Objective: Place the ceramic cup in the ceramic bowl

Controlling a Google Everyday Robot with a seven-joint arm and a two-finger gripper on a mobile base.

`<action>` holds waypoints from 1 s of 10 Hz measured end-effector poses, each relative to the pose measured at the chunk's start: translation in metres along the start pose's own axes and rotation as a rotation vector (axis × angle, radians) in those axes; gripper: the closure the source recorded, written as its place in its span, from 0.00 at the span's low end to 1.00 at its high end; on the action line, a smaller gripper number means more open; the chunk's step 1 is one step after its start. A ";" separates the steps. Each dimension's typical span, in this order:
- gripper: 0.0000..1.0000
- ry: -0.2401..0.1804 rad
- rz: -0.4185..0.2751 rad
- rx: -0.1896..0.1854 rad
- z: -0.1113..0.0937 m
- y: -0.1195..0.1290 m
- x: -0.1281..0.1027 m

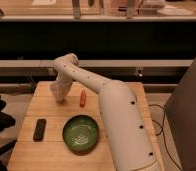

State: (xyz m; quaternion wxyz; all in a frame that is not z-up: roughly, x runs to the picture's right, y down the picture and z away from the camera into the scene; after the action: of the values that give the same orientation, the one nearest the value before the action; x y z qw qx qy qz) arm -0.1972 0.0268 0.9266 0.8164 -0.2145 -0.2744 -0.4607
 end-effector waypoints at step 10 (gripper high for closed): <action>0.98 0.048 -0.011 0.032 -0.061 0.011 -0.020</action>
State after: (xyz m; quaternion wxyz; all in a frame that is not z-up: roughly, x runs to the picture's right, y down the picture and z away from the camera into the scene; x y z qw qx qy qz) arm -0.1806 0.0084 0.8663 0.8235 -0.1884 -0.2633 -0.4659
